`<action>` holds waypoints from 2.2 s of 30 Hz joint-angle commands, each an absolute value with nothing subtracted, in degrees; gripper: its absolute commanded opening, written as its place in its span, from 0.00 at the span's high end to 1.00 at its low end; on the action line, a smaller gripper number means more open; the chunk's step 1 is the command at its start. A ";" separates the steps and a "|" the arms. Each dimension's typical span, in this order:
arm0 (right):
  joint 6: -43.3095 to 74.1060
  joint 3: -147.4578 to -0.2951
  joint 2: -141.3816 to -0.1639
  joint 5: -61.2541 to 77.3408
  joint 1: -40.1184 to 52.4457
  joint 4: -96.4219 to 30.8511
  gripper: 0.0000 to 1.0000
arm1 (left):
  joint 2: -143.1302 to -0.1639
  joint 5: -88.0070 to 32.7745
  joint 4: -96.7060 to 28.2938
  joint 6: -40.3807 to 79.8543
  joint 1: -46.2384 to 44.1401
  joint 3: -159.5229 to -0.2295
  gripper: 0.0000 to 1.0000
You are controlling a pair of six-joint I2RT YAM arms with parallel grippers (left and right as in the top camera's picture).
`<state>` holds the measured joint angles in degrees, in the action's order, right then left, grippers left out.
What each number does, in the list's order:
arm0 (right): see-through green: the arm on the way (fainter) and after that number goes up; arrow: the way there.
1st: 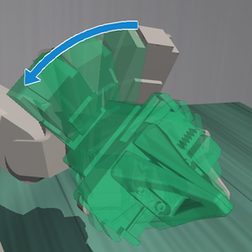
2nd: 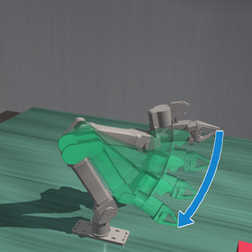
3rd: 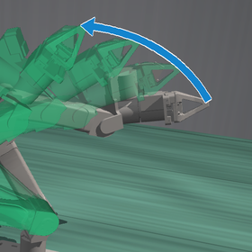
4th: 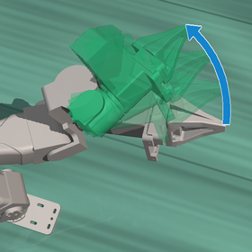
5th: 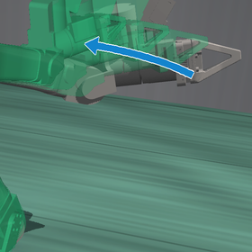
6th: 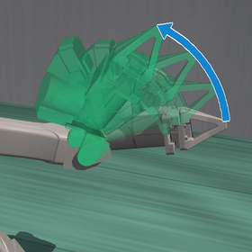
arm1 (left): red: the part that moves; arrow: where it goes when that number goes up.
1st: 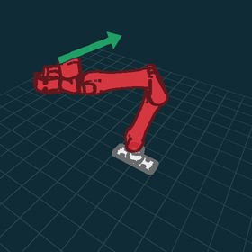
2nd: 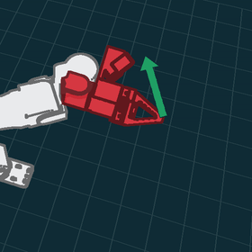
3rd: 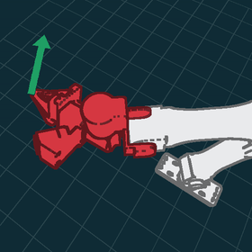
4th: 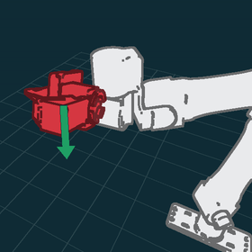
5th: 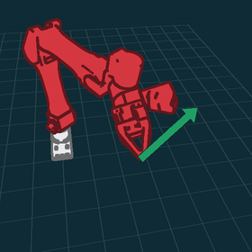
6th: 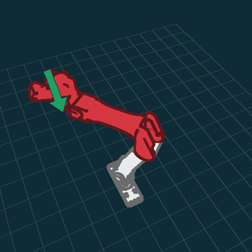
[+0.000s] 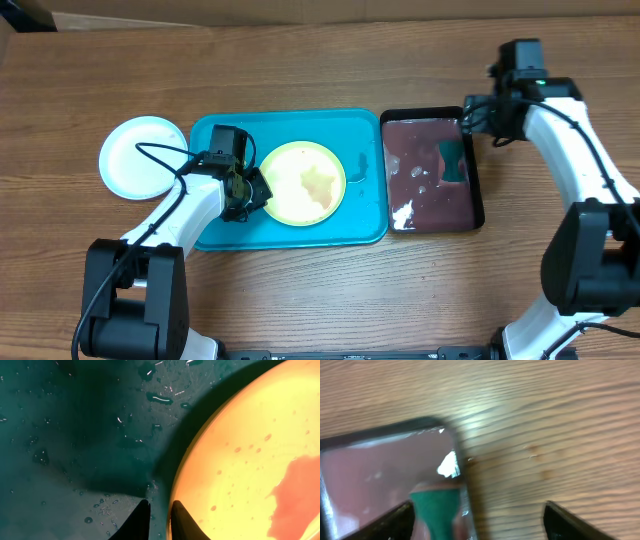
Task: Clean dirty plates on tray and stack at the side
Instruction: 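Drop the sponge into the brown tray and raise the right gripper, then lift the yellow plate with the left gripper and carry it rightward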
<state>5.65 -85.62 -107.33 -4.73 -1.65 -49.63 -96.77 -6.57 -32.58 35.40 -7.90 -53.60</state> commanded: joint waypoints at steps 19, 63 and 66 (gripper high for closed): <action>6.42 -86.48 -106.52 -5.96 -9.17 -48.71 0.00 | -99.48 -4.95 -38.17 26.70 -8.56 -63.18 0.96; 6.42 -86.48 -106.52 -5.96 -9.17 -48.71 0.00 | -99.79 57.19 -26.20 0.47 -54.89 -88.33 0.96; 6.42 -86.48 -106.52 -5.96 -9.17 -48.71 0.00 | -99.79 60.77 -22.17 -4.62 -56.49 -88.33 0.96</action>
